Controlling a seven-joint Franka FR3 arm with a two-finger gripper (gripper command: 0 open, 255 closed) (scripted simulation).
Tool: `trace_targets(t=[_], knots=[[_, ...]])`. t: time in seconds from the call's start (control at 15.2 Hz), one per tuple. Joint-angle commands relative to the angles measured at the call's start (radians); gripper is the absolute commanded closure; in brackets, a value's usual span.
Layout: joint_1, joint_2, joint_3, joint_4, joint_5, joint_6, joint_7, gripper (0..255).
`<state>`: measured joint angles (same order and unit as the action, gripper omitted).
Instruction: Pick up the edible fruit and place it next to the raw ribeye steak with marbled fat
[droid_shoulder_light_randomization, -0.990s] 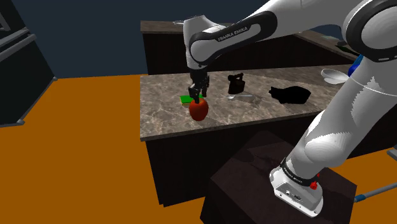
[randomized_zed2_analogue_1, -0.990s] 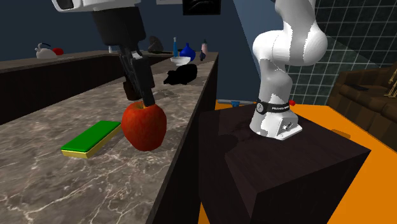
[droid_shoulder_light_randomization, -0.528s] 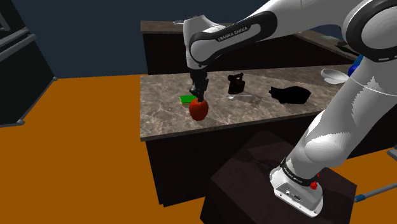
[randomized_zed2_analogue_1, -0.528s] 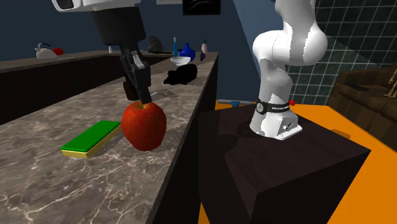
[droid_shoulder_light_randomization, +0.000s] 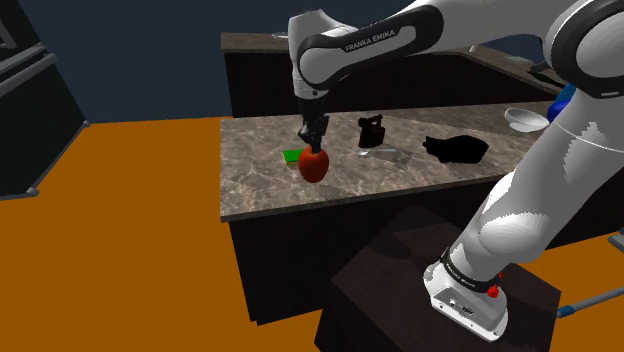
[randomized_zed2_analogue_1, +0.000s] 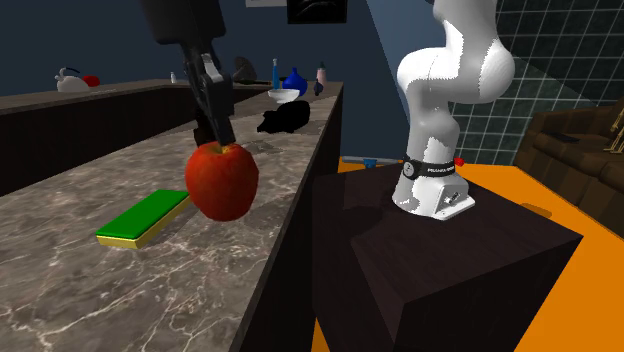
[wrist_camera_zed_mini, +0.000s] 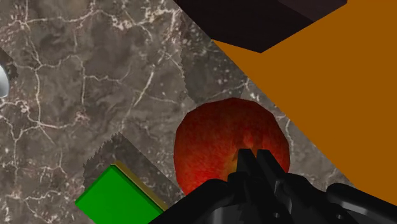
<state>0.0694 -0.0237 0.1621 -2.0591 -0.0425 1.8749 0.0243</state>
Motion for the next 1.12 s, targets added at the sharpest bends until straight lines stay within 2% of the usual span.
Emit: trace_targets(t=[0.0, 1.06], knots=[[0.000, -0.009, 0.000, 0.017, 0.002, -0.026, -0.002, 255], [-0.001, -0.040, -0.001, 0.198, 0.008, -0.238, -0.014, 255]])
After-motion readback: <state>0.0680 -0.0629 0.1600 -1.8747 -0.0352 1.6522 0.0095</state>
